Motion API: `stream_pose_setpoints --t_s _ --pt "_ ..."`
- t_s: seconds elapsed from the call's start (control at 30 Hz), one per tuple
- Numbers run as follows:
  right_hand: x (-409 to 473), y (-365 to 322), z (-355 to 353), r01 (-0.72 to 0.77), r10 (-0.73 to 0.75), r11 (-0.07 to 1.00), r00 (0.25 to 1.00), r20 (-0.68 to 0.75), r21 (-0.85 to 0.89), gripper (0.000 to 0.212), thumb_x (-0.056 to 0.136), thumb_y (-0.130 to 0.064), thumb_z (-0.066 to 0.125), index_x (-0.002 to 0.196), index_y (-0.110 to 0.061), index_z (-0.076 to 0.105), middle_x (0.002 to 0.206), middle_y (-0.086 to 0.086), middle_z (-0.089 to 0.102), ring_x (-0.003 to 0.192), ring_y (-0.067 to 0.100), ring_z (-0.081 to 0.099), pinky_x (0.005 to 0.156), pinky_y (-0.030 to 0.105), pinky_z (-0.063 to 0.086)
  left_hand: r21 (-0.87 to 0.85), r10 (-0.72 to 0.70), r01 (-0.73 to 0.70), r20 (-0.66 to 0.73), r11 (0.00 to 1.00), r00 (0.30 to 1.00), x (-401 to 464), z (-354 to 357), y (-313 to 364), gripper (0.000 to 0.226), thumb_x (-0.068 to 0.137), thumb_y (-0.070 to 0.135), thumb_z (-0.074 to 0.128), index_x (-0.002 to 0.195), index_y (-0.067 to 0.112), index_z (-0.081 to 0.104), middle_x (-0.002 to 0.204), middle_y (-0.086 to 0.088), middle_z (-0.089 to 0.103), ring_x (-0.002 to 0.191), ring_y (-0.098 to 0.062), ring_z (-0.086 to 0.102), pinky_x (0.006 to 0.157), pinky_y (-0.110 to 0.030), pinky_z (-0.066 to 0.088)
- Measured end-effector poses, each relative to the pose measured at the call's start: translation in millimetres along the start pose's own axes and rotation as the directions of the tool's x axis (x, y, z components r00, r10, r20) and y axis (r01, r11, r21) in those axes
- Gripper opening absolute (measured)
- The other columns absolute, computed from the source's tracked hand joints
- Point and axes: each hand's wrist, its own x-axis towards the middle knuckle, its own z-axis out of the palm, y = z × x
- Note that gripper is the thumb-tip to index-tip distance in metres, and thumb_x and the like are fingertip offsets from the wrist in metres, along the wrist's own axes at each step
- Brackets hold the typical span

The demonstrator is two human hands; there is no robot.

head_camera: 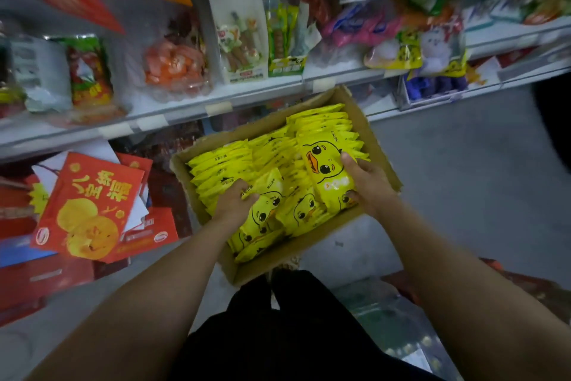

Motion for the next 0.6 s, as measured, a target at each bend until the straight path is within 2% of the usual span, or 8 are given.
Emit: stream_pose_setpoints --t_s 0.07,0.1,0.17,0.27,0.37,0.43,0.5,0.6 --pt "-11 -19 -9 0.026 -0.026 0.999 1.0 0.015 0.021 0.097 0.056 -0.067 0.082 0.137 -0.021 0.052 0.136 -0.005 0.057 0.122 0.016 0.055 0.061 0.024 0.051 0.002 0.064 -0.064 -0.02 0.998 0.998 -3 -11 32 0.042 0.094 0.035 0.059 0.127 0.01 0.051 0.13 -0.015 0.055 0.114 -0.03 0.053 0.082 -0.03 0.039" --pt "-15 -30 -14 0.047 -0.047 0.998 0.998 0.03 0.031 0.099 0.053 -0.065 0.085 0.136 -0.022 0.053 0.136 -0.005 0.057 0.122 0.015 0.055 0.061 0.023 0.05 0.009 0.095 -0.095 -0.037 0.995 0.995 -5 -16 49 0.046 0.094 0.036 0.059 0.131 0.01 0.05 0.134 -0.014 0.053 0.119 -0.03 0.051 0.088 -0.032 0.04" --pt "-23 -57 -22 0.098 -0.1 0.994 0.993 0.062 0.046 0.08 0.066 -0.052 0.084 0.132 -0.018 0.057 0.13 -0.004 0.062 0.12 0.014 0.056 0.063 0.025 0.049 -0.022 0.139 -0.141 -0.055 0.99 0.989 -10 -25 85 0.052 0.091 0.04 0.061 0.132 0.01 0.05 0.136 -0.011 0.052 0.122 -0.029 0.049 0.094 -0.033 0.039" --pt "-30 -100 -39 0.194 -0.2 0.979 0.97 0.139 0.061 0.045 0.076 -0.036 0.081 0.114 -0.016 0.068 0.111 0.001 0.073 0.108 0.019 0.067 0.075 0.034 0.054 -0.193 0.181 -0.18 -0.011 0.965 0.983 -16 -36 139 0.052 0.079 0.044 0.075 0.121 0.018 0.058 0.119 0.003 0.06 0.109 -0.018 0.057 0.089 -0.032 0.046" --pt "-33 -148 -63 0.3 -0.318 0.947 0.921 0.225 0.114 0.049 0.061 -0.032 0.088 0.103 -0.011 0.073 0.105 0.011 0.075 0.101 0.031 0.069 0.092 0.05 0.053 -0.37 0.262 -0.201 0.121 0.907 0.958 -22 -41 196 0.032 0.074 0.025 0.082 0.099 0.028 0.063 0.097 0.008 0.071 0.089 -0.012 0.064 0.075 -0.027 0.051" --pt "-33 -181 -82 0.359 -0.39 0.92 0.877 0.28 0.159 0.039 0.066 -0.02 0.082 0.102 -0.009 0.071 0.1 0.011 0.076 0.089 0.026 0.072 0.081 0.041 0.059 -0.412 0.297 -0.205 0.173 0.888 0.939 -22 -39 235 0.032 0.074 0.012 0.08 0.101 0.023 0.066 0.099 -0.001 0.073 0.088 -0.016 0.068 0.073 -0.029 0.052" --pt "-27 -213 -105 0.398 -0.438 0.898 0.838 0.326 0.186 0.031 0.071 -0.012 0.074 0.102 -0.007 0.069 0.094 0.011 0.076 0.078 0.022 0.073 0.067 0.035 0.061 -0.402 0.316 -0.228 0.168 0.887 0.934 -21 -33 274 0.033 0.073 0.01 0.08 0.103 0.017 0.067 0.1 -0.006 0.074 0.091 -0.022 0.07 0.081 -0.034 0.055" --pt "-16 -266 -145 0.468 -0.5 0.865 0.774 0.388 0.181 0.031 0.071 -0.012 0.074 0.101 -0.006 0.069 0.094 0.013 0.076 0.077 0.025 0.073 0.069 0.039 0.061 -0.393 0.344 -0.268 0.136 0.88 0.929 -19 -12 337 0.024 0.074 0.008 0.08 0.094 0.017 0.069 0.094 -0.003 0.075 0.083 -0.016 0.071 0.078 -0.029 0.056"
